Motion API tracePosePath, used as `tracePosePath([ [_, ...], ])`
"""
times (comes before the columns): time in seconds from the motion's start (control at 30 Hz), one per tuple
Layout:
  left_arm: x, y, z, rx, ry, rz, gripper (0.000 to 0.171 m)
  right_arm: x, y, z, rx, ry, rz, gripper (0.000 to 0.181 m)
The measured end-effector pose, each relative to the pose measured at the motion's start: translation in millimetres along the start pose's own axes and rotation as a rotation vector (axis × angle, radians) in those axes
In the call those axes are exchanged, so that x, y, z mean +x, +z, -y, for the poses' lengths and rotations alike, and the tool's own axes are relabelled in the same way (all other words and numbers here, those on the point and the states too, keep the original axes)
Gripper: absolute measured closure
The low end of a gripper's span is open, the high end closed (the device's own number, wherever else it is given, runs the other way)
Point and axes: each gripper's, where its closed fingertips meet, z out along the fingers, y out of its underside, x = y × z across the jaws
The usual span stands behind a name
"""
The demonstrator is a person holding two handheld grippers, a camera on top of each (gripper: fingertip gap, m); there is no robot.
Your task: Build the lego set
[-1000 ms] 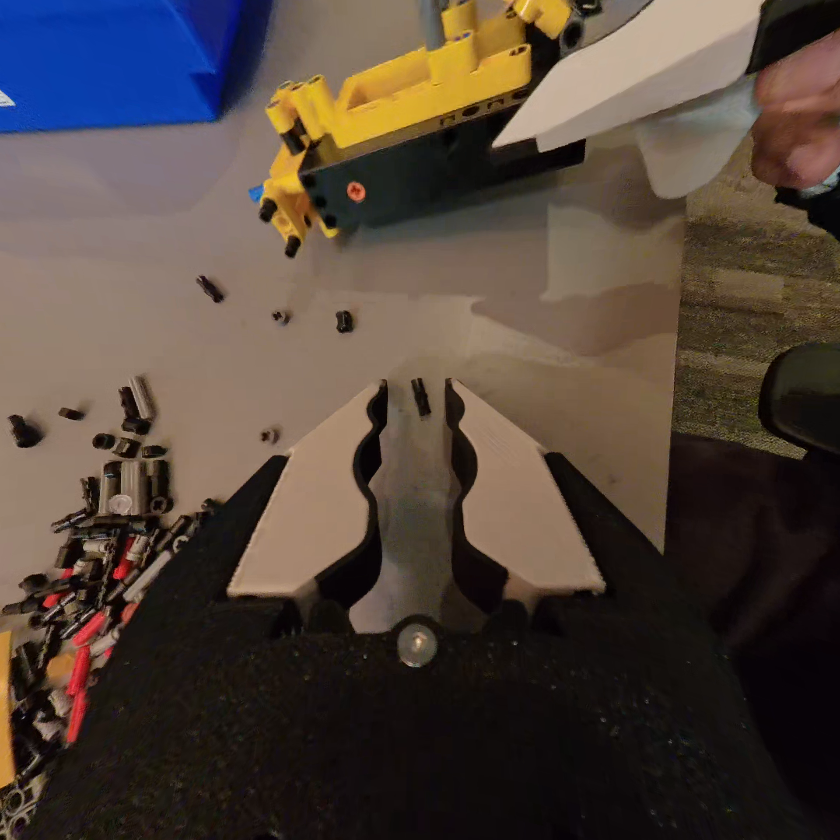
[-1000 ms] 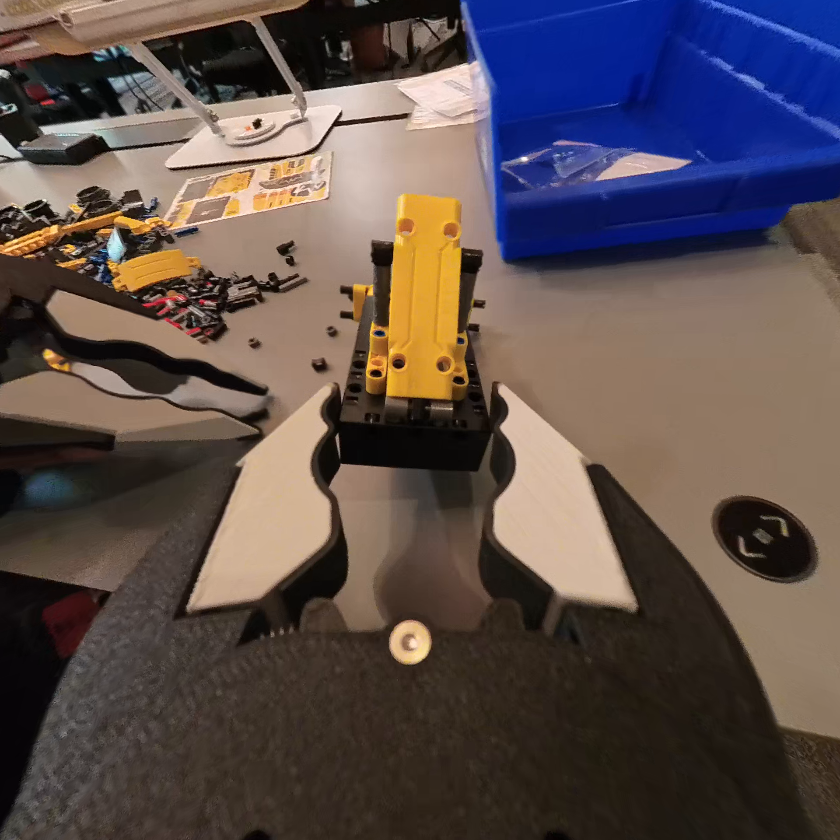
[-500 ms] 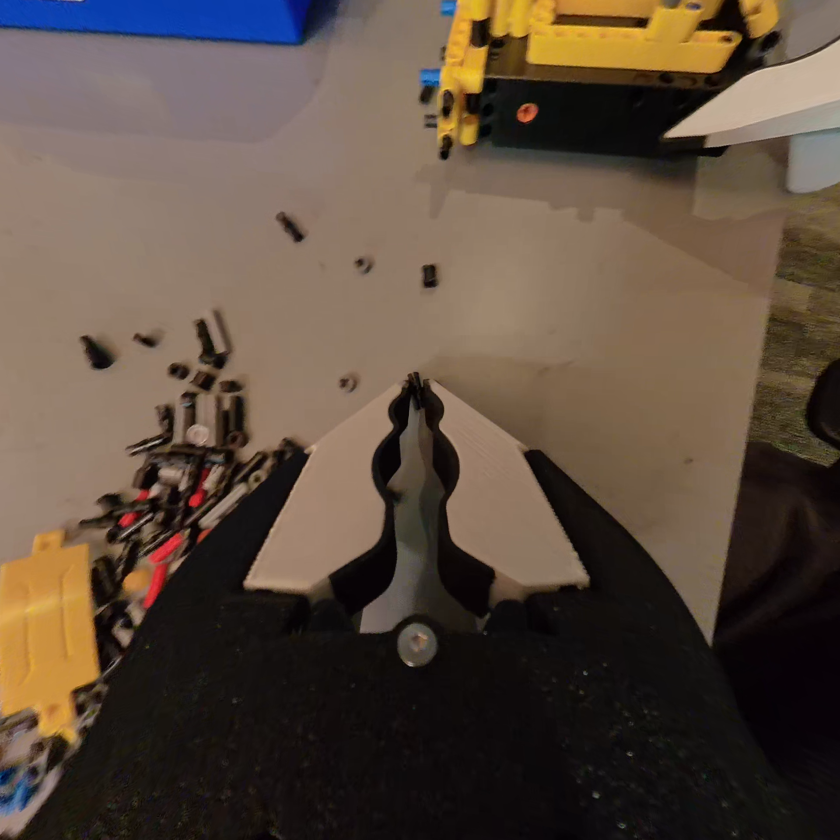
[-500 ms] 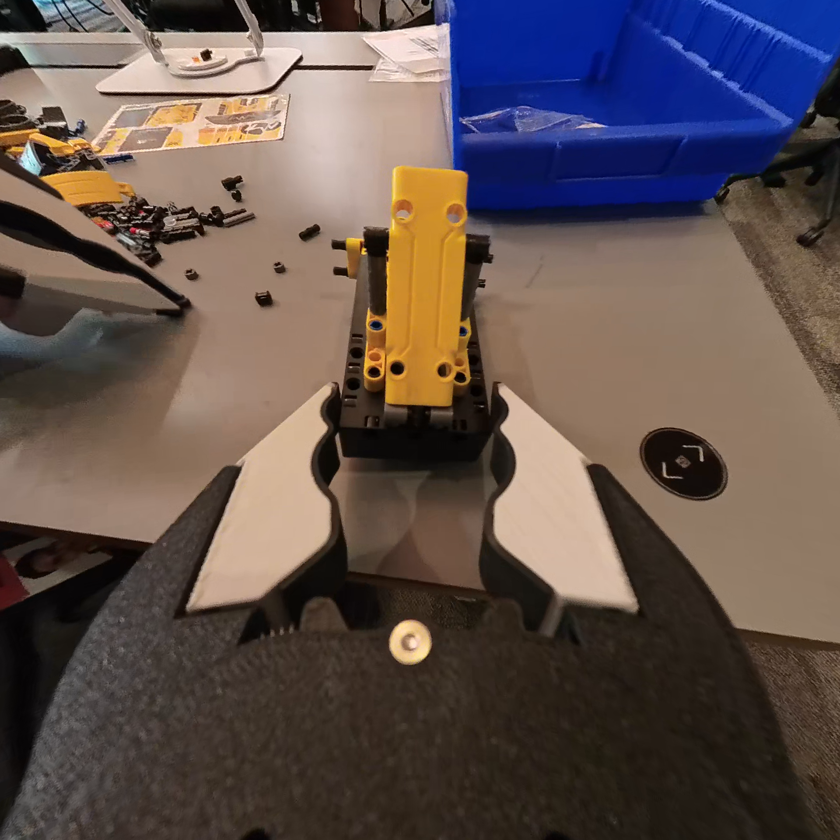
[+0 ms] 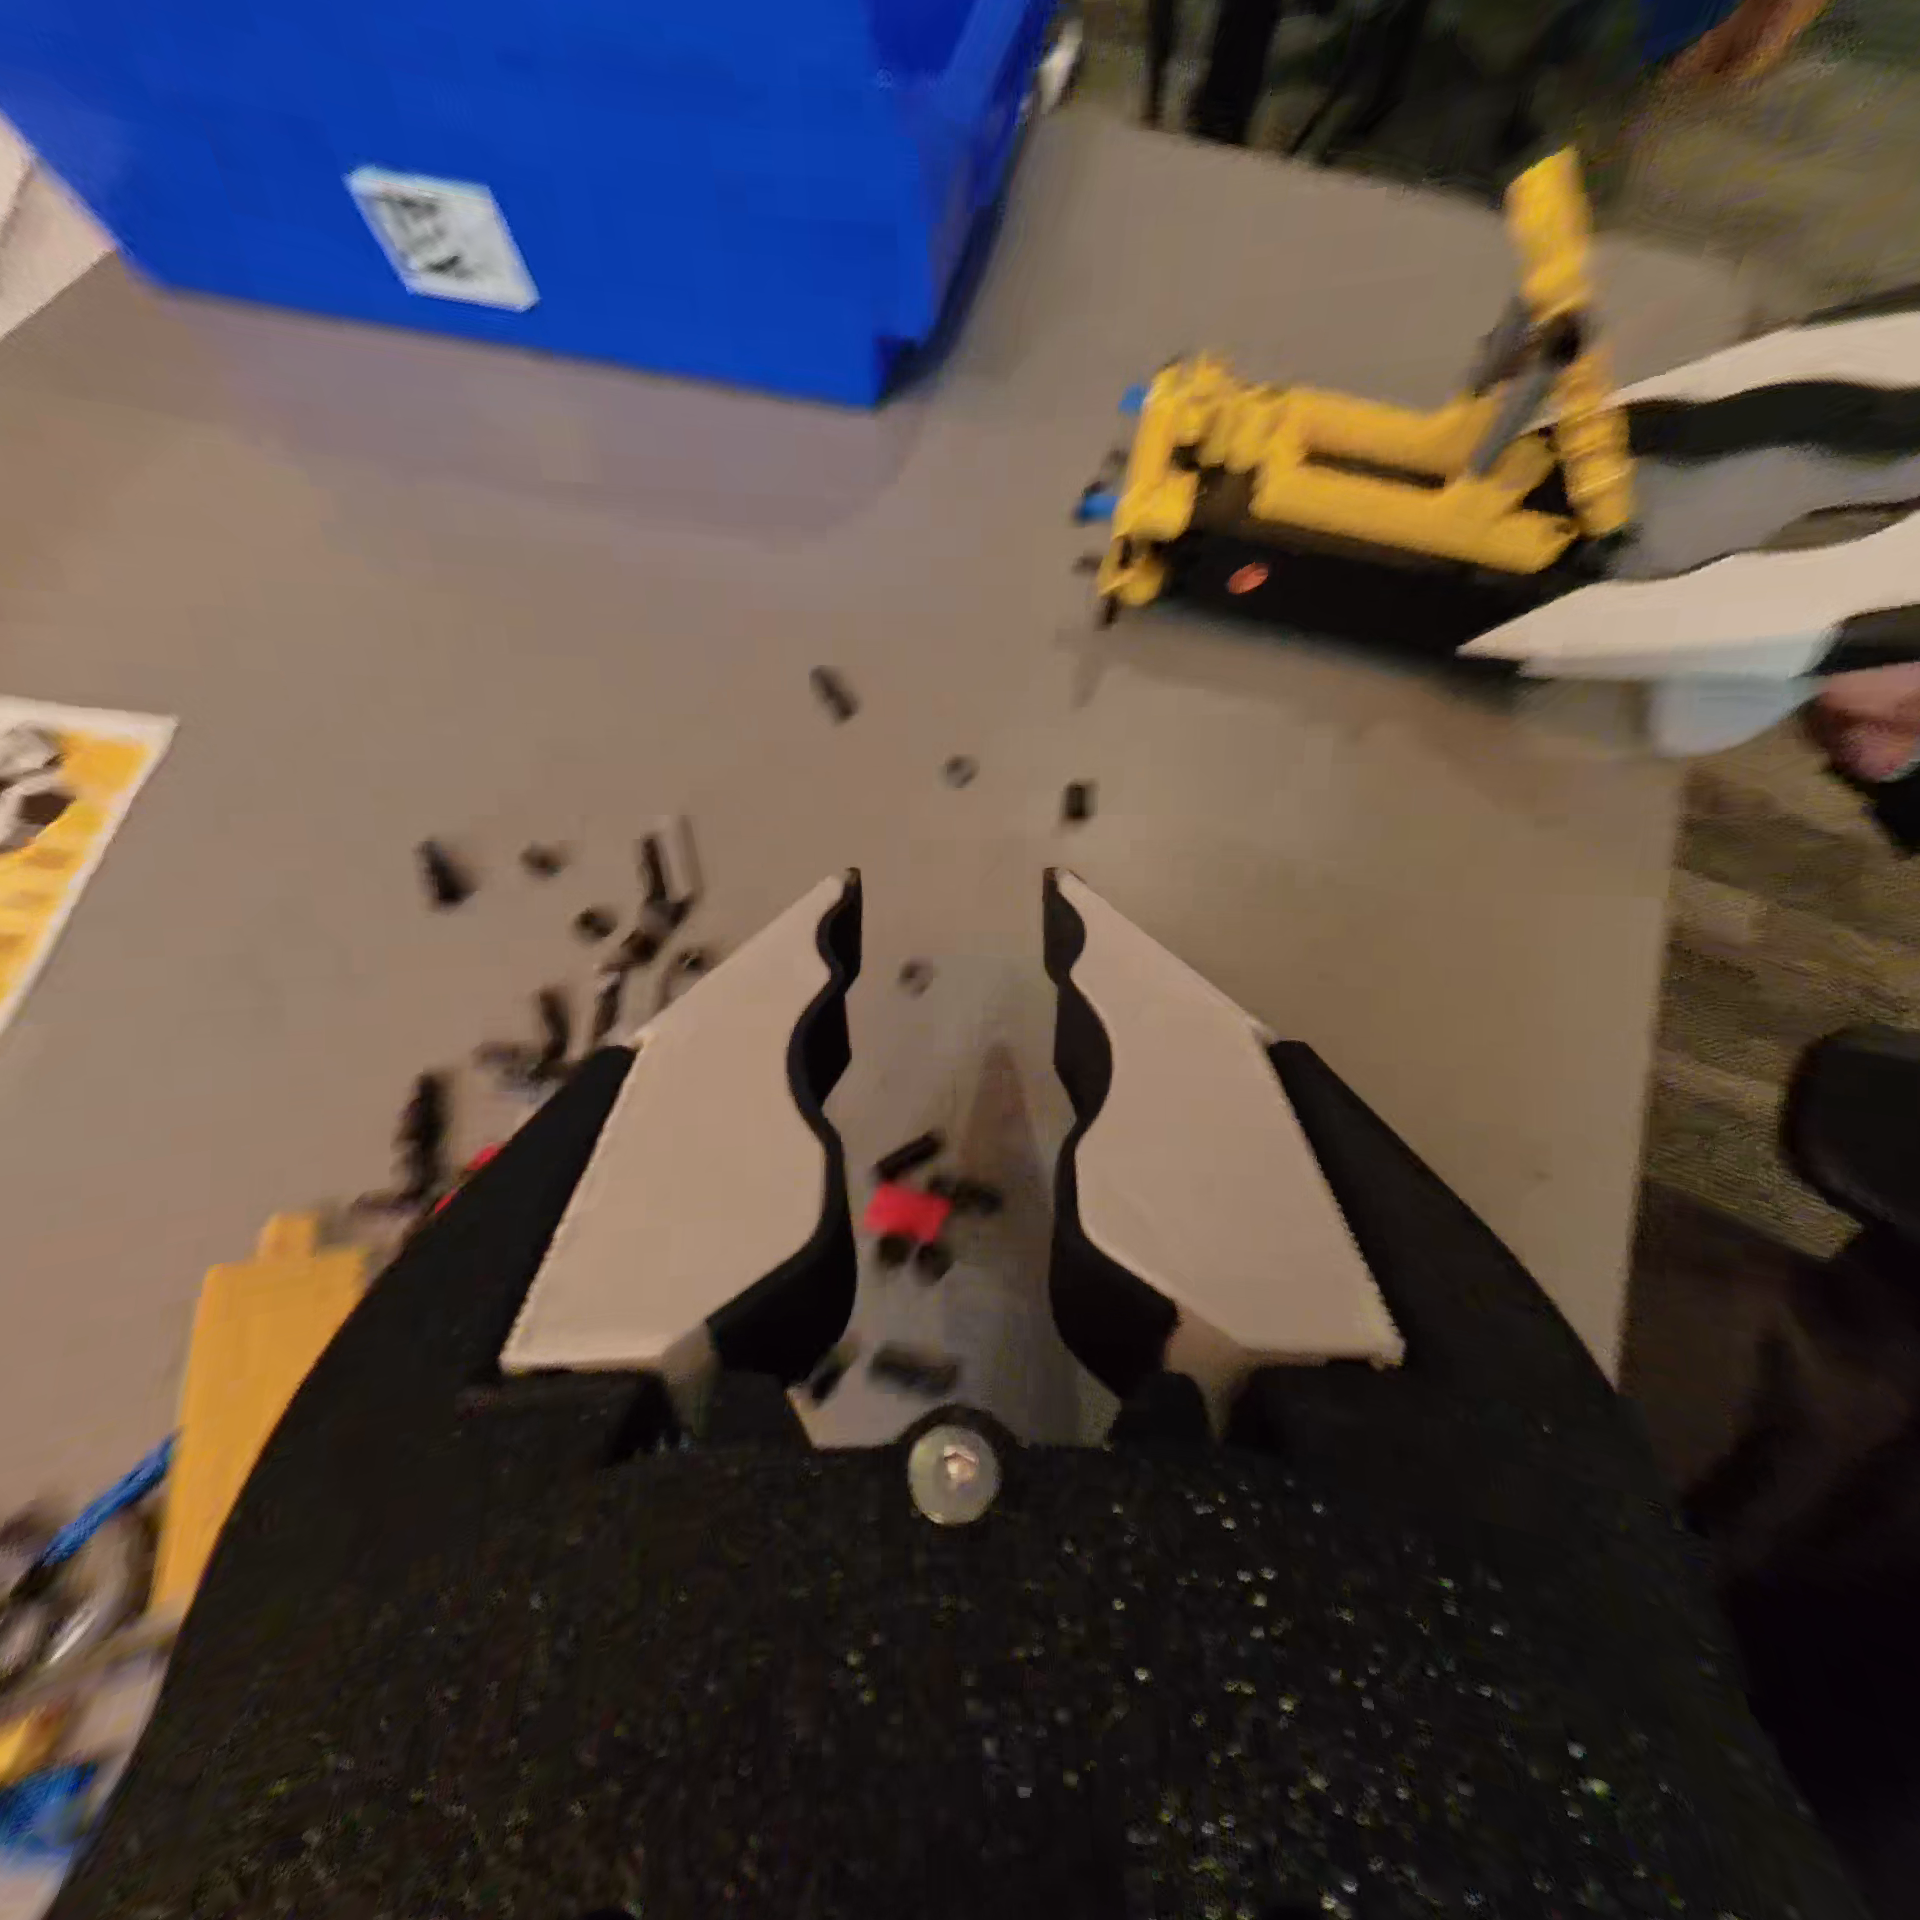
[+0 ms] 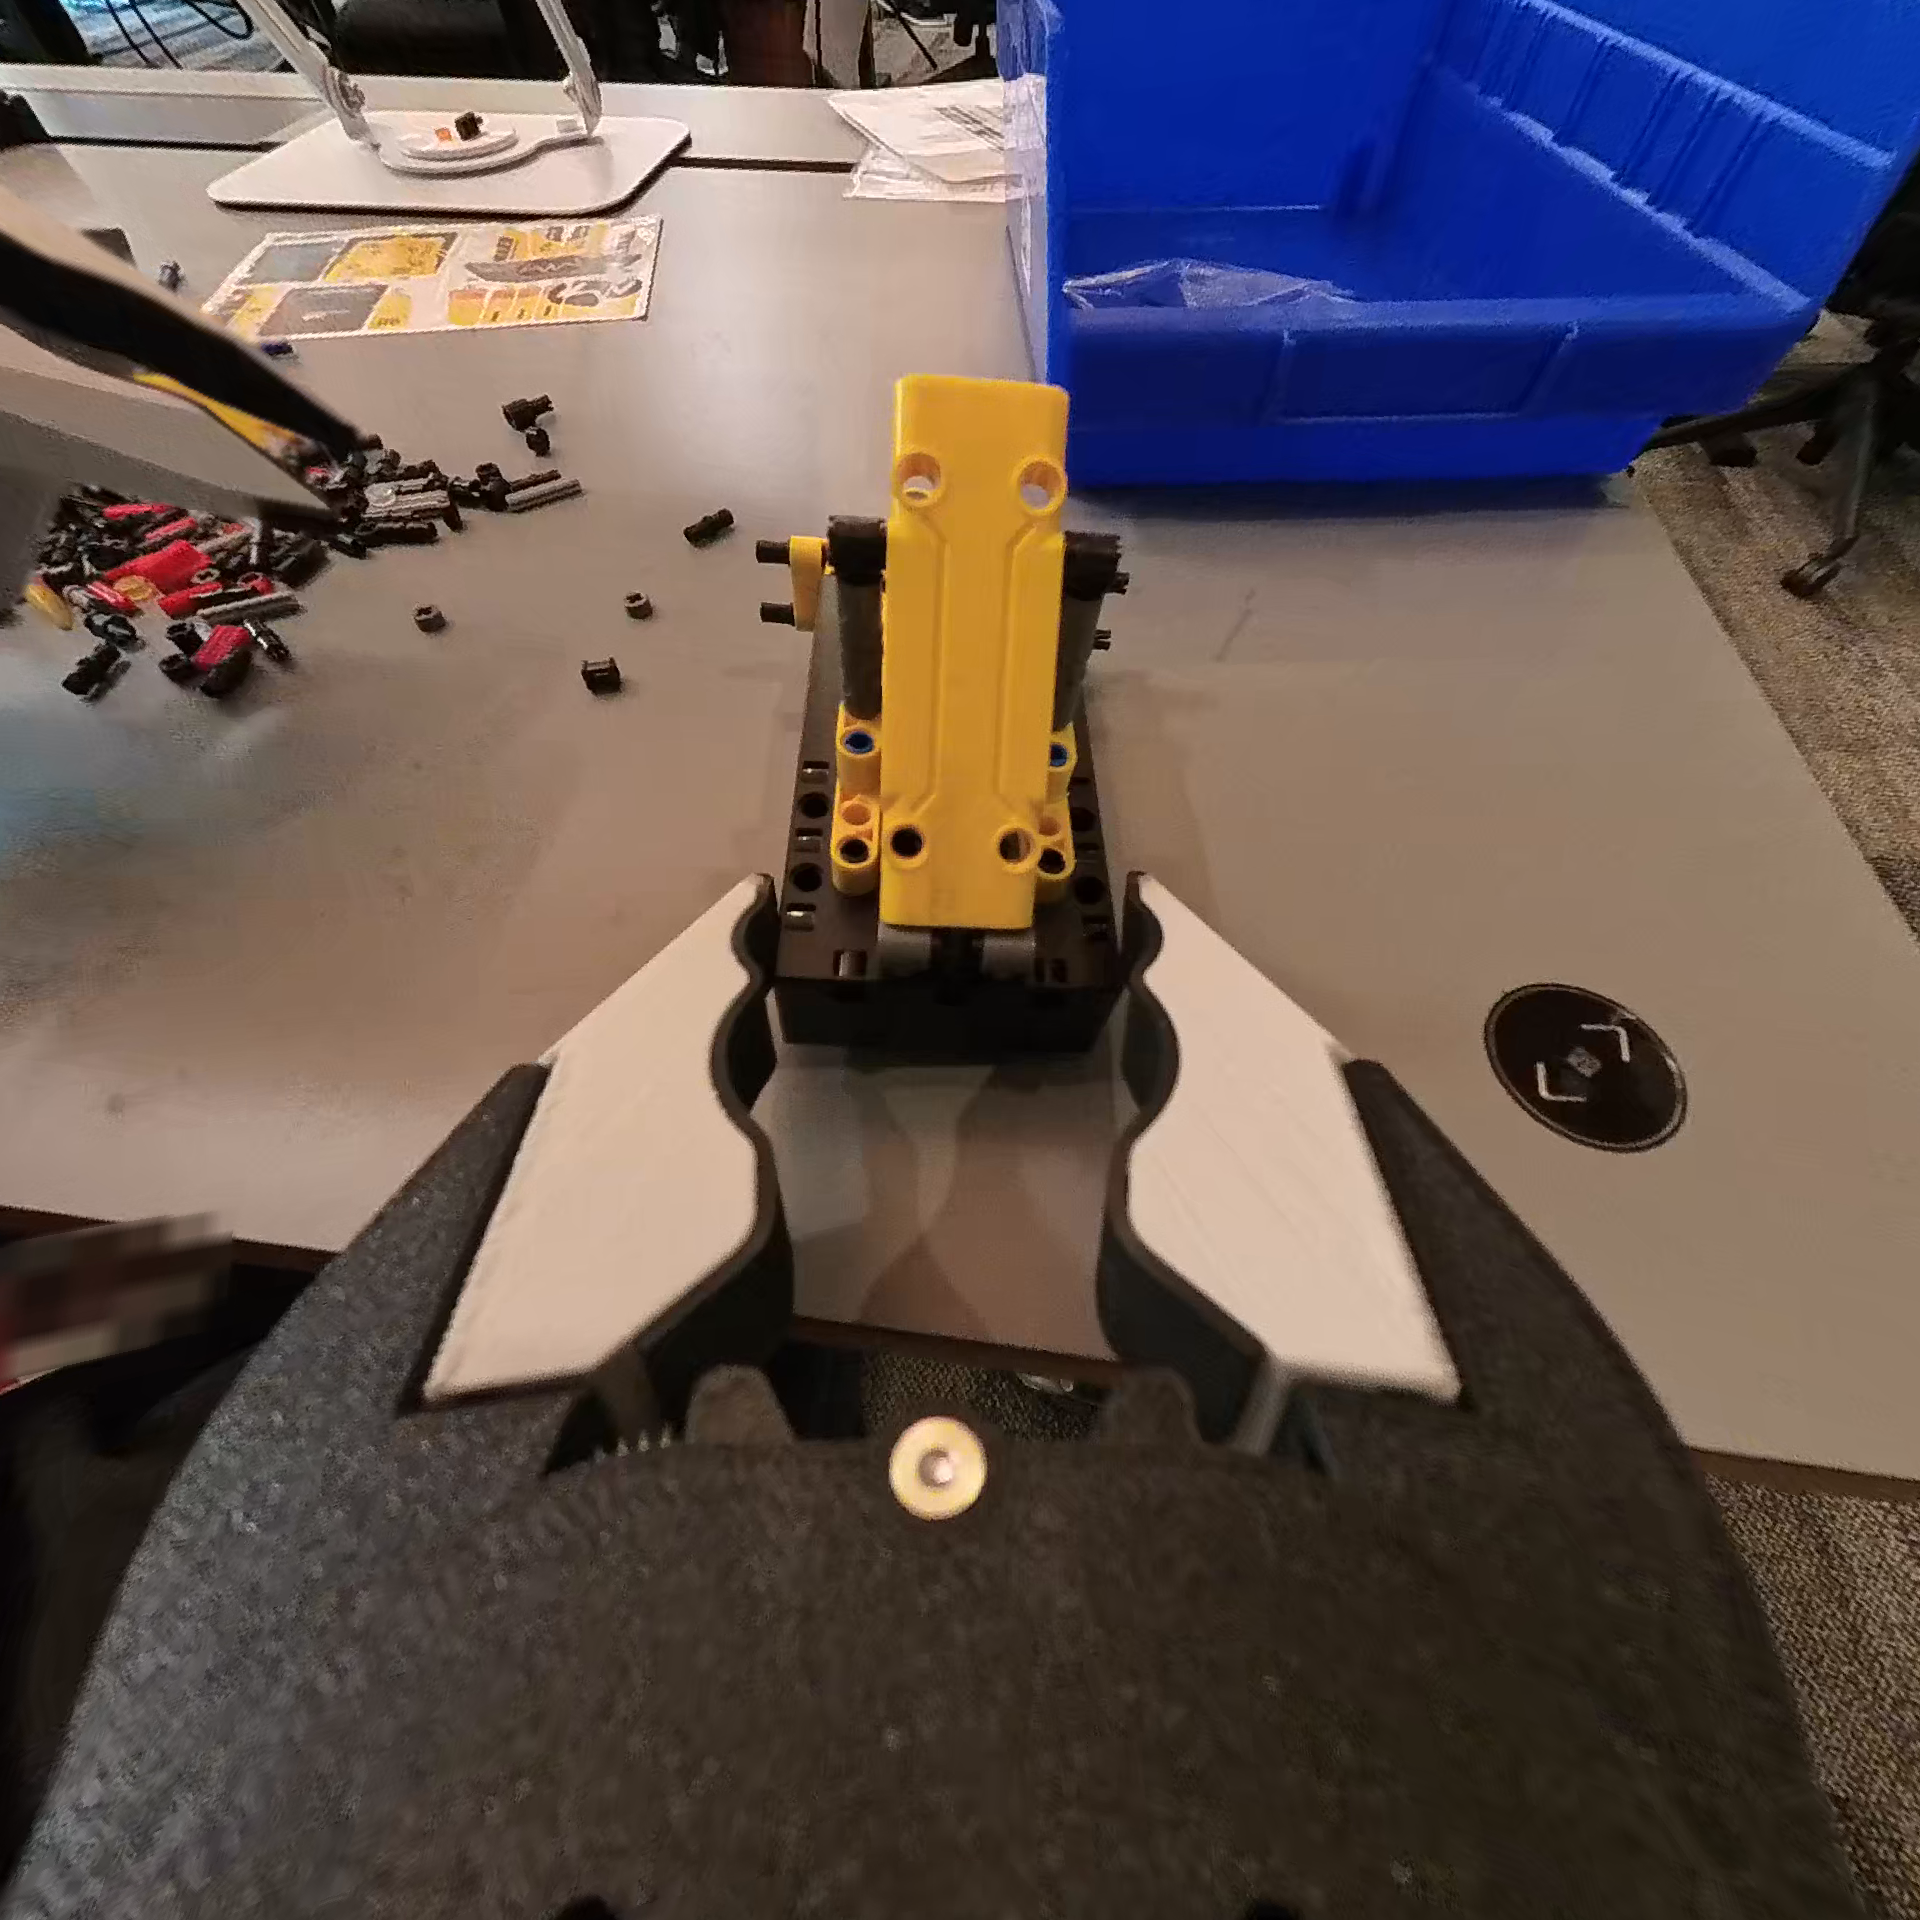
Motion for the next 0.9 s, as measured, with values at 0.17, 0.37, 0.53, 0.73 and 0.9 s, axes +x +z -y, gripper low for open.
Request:
tracePosePath([
  [0.17, 23.1, 48.5, 0.1, -0.126, 0.145, 0.0, 0.129, -0.6, 0.9, -0.5, -0.012, -0.004, 0.007, 0.115],
  [0.37, 13.2, 69.2, 0.2, -0.198, 0.135, -0.002, 0.127, -1.0, 1.0, -0.1, -0.007, -0.006, 0.013, 0.115],
  [0.53, 9.4, 60.1, -9.4, -0.228, 0.074, -0.073, 0.161, -1.1, 2.5, 0.5, -0.007, -0.01, 0.022, 0.115],
  [0.73, -30.4, 36.3, -26.5, -0.301, 0.097, 0.063, 0.171, -1.0, 3.9, 1.6, -0.002, -0.011, 0.024, 0.115],
  [0.9, -59.5, 15.6, -30.0, -0.278, 0.048, 0.139, 0.171, -1.3, 4.8, 2.2, 0.001, -0.01, 0.023, 0.115],
])
